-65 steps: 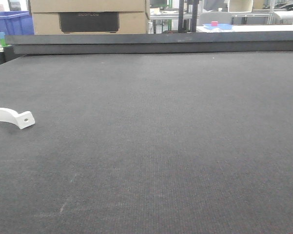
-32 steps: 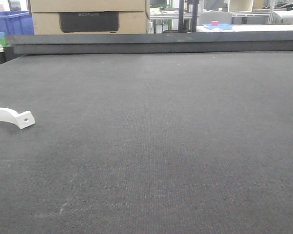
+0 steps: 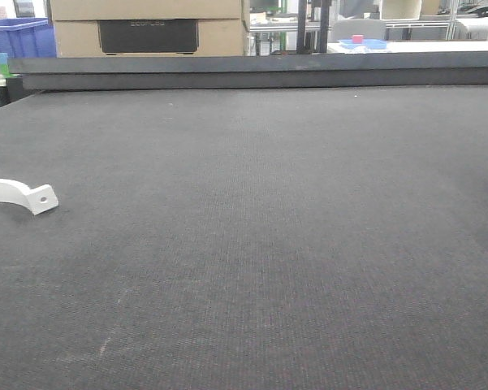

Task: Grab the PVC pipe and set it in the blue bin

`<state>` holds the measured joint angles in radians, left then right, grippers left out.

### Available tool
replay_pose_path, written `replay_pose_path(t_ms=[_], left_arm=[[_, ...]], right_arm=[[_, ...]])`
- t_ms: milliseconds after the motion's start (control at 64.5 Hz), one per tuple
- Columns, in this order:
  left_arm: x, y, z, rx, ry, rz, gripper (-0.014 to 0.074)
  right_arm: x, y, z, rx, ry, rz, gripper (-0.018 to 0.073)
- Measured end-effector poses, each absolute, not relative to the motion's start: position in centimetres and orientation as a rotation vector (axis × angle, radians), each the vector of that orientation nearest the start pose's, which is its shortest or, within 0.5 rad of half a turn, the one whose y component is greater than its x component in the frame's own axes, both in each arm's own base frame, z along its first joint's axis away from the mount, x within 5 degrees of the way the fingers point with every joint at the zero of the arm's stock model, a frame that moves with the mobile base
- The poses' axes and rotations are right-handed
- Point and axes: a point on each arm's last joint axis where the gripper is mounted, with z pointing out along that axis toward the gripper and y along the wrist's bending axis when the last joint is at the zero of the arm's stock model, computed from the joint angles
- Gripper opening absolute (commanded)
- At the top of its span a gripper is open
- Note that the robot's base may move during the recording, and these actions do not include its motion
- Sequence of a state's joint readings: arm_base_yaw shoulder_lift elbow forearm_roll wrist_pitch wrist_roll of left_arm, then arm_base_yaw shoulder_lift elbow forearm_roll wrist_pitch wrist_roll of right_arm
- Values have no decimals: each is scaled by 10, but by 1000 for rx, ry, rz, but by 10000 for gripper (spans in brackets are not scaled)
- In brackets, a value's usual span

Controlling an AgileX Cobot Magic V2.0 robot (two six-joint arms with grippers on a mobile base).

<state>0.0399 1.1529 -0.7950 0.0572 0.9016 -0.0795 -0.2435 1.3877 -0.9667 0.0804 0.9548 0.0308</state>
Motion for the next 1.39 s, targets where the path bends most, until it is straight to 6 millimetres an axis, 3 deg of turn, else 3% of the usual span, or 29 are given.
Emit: replay_pose_path(t_ms=[62,186,480,945,1100,1209,1395], left_arm=[[203,12,267,-128,2739,60,-111],[203,12,267,-132,2739,53,-111],[203,12,267,-133,2739,50,-111],[203,12,267,-133,2739,50,-111],[203,11,267,-134,2738,47,-111],[203,11,267,-140,2738,35,-111],[206,11,277,-163,2730,26,-111]], right_arm=[[262,-59,253,492,2854,72,210],[276,-62,239,574,2913,92,198],[290,-64,208,644,2977,120,191],[297,-66,197,667,2988,123,188],[298,-67,196,662,2996,115,55],[298,-67,197,669,2993,120,-158],[298,-67,198,663,2989,119,-159]])
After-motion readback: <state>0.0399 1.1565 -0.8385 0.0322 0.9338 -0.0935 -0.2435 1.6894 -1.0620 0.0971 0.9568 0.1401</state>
